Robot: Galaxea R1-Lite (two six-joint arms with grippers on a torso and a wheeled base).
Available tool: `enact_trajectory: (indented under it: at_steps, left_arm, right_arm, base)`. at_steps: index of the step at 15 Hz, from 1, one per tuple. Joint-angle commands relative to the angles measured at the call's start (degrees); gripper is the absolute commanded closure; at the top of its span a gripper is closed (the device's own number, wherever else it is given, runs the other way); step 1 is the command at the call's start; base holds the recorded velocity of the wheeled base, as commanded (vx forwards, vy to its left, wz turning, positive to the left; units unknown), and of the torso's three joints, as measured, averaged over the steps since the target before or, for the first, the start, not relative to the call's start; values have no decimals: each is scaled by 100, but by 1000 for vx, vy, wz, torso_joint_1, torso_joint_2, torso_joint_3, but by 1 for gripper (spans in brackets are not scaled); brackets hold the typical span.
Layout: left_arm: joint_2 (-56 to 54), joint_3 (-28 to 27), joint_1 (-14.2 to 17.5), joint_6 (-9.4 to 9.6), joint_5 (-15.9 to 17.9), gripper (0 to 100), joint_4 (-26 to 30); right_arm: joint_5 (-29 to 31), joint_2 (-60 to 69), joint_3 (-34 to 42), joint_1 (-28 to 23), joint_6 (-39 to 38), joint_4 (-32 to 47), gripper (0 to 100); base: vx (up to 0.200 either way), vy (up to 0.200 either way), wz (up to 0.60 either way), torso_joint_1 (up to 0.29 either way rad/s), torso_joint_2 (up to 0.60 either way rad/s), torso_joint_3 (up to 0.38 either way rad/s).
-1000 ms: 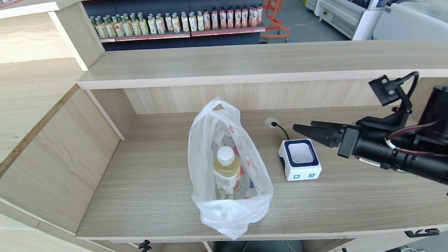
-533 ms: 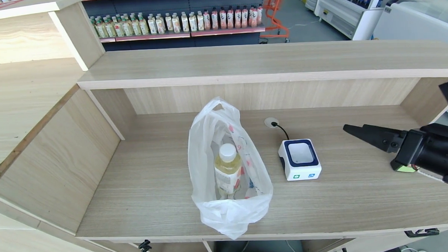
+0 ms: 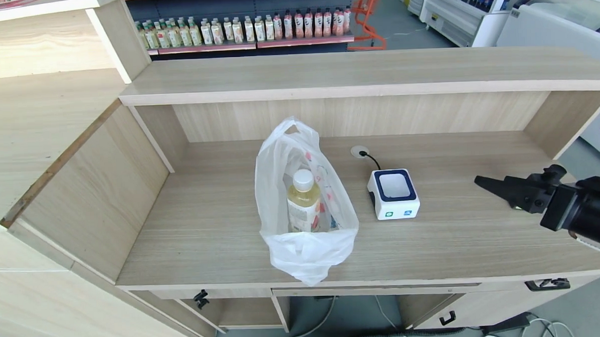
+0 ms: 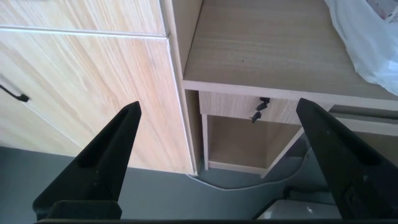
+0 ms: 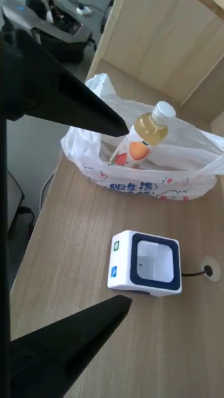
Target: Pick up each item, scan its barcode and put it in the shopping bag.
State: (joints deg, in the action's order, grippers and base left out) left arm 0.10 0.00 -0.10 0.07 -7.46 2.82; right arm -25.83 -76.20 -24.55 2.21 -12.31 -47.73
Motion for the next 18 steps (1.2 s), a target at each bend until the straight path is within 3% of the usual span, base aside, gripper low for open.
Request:
enact_trajectory:
  at_steps: [1,6,14,18]
  left_arm:
    - [-1,0,1,10,-1,0,0]
    - [-1,0,1,1,-1,0,0]
    - [-1,0,1,-34,-1,0,0]
    - [-1,0,1,-25,-1,0,0]
  right_arm:
    - [-1,-79,47,-168,1,0,0]
    - [-10,-316,188,-792,467,9,0]
    - [8,-316,522,-977,845,35,0]
    - [17,-211,495,-1346,1679,888,0]
  base:
    - [0,-200,0,2,-7,7]
    - [0,-200,0,12,6,0]
    - [0,-200,0,1,2,1]
    - [0,-200,0,4,2,4]
